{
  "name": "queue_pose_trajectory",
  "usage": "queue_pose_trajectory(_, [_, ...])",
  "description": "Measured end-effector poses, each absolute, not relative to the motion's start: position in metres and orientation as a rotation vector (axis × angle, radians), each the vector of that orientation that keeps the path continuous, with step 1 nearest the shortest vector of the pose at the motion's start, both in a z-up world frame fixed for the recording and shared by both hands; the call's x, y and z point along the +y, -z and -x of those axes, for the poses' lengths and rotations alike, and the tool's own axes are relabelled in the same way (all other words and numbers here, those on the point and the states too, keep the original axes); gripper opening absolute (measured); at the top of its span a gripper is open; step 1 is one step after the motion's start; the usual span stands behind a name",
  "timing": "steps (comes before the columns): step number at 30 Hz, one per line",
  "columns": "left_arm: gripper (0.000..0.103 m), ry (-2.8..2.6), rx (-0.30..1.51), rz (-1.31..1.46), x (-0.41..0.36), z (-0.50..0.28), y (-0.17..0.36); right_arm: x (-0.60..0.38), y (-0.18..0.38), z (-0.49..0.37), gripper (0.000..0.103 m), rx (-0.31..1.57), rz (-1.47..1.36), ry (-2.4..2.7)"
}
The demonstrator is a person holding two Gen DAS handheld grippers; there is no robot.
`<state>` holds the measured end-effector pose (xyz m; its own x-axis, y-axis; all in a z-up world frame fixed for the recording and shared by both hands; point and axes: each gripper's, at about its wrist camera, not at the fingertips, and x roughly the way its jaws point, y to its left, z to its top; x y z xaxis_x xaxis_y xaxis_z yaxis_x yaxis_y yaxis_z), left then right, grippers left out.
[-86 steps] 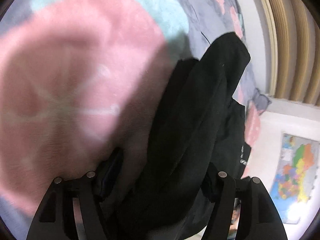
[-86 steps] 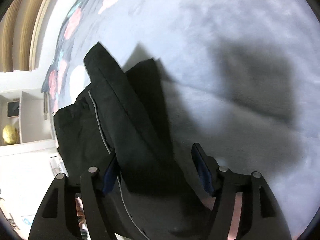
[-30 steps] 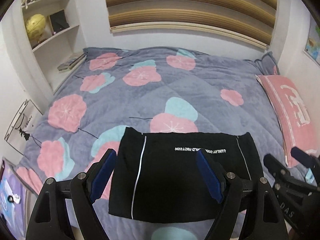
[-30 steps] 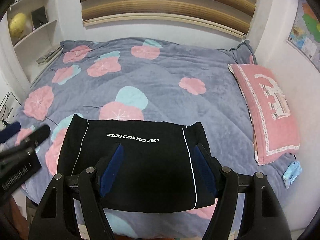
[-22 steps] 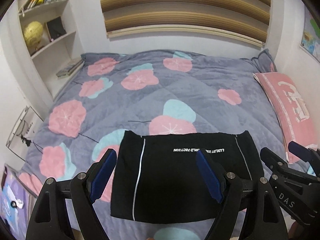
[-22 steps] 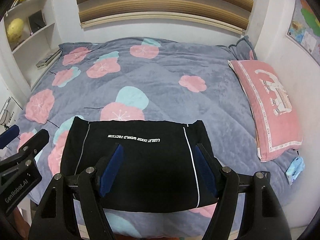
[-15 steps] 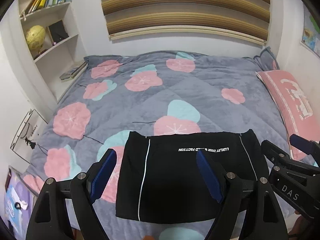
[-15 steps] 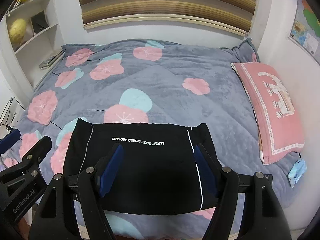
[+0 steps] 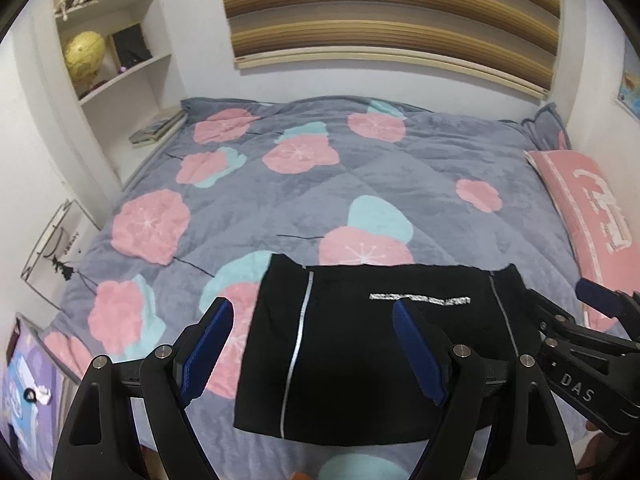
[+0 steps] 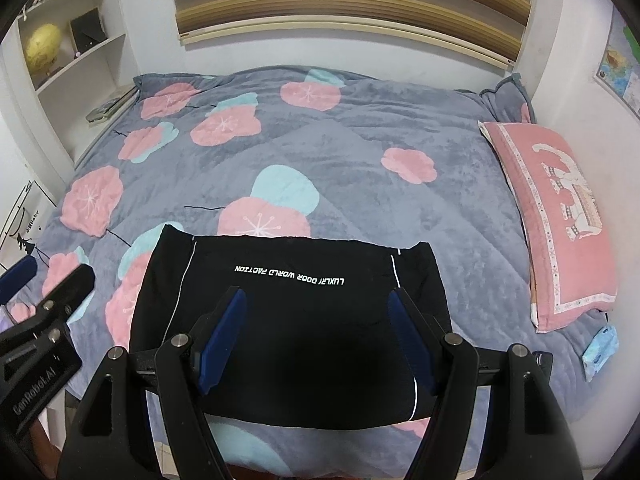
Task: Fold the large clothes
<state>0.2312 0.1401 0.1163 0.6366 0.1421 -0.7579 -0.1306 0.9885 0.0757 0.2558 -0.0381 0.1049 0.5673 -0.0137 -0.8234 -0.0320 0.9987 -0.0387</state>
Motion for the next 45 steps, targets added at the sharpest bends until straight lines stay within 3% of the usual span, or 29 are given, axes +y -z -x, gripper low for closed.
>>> queue_pose_trajectory(45, [0.083, -0.2, 0.952, -0.026, 0.142, -0.246, -0.093, -0.054, -0.078, -0.26, 0.075, 1.047, 0.055, 0.016])
